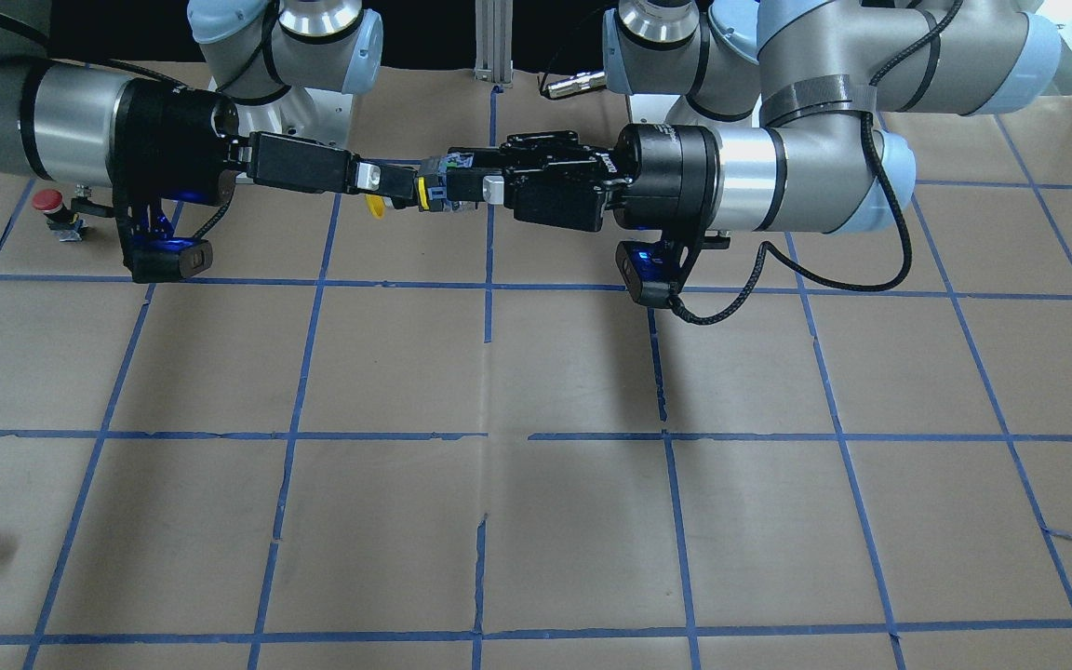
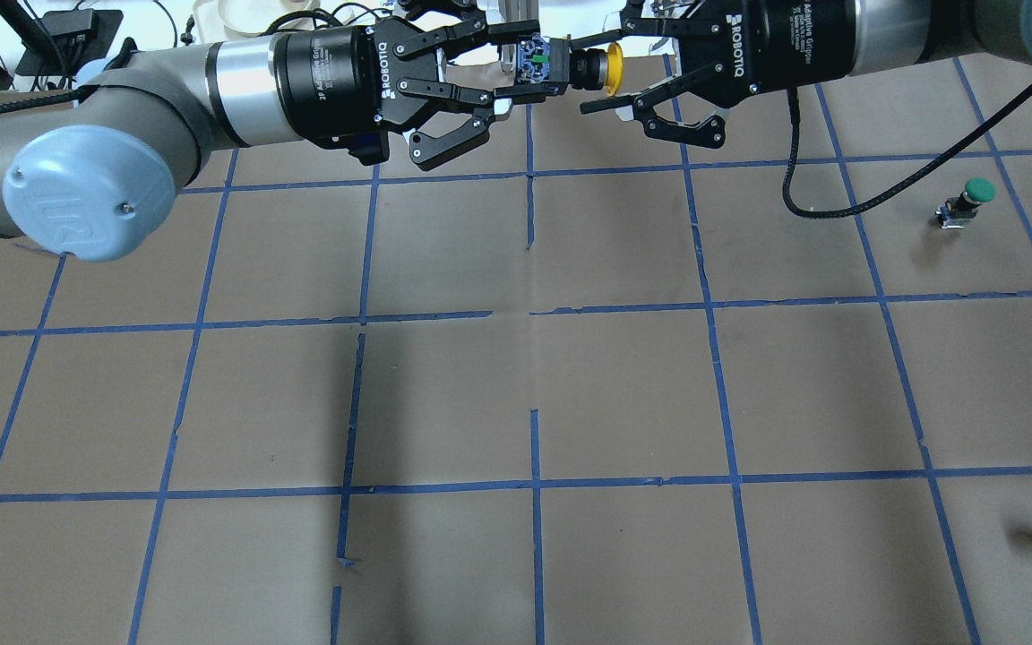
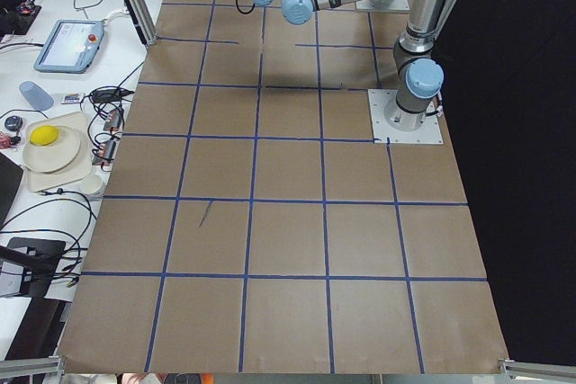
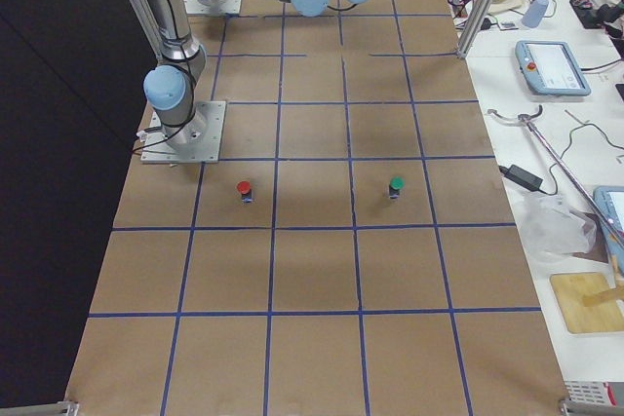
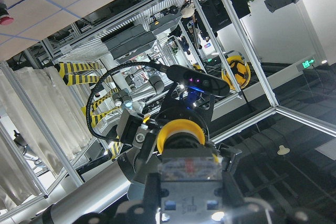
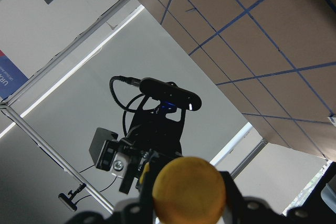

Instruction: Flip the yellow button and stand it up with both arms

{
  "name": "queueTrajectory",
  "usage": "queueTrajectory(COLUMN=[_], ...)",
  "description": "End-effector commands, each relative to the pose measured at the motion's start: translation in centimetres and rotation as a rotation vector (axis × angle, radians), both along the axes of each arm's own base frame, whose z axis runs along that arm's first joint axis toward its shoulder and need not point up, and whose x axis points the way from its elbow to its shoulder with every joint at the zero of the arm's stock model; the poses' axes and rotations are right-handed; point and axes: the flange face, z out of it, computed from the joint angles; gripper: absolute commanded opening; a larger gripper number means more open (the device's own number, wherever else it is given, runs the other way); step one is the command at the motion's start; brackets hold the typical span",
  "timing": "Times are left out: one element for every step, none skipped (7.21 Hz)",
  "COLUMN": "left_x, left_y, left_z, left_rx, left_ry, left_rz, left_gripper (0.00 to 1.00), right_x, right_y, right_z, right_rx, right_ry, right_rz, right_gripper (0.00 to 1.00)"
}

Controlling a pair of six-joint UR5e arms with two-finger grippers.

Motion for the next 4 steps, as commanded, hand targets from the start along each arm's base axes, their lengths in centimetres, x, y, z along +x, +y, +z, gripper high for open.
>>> queueTrajectory(left_x=[0.0, 0.2, 0.9, 1.8], left_y=[0.2, 0.1, -0.2, -0.7], left_z=[1.2, 1.4, 1.6, 2.3], left_rx=[0.035, 0.046, 0.050, 0.039], left_ry=[-0.009, -0.010, -0.028, -0.177], left_rz=[-0.006, -0.004, 0.004, -0.009], left_gripper=[0.80, 0.81, 0.81, 0.83], right_x=[-0.1, -0.3, -1.0, -3.1], right_y=[0.1, 0.0, -0.2, -0.7], right_z=[0.2, 0.3, 0.2, 0.2], right_rx=[0.004, 0.000, -0.002, -0.016], right_ry=[0.002, 0.003, 0.007, 0.025], right_rz=[-0.003, -0.007, -0.016, -0.043], right_gripper=[0.13, 0.13, 0.13, 0.13])
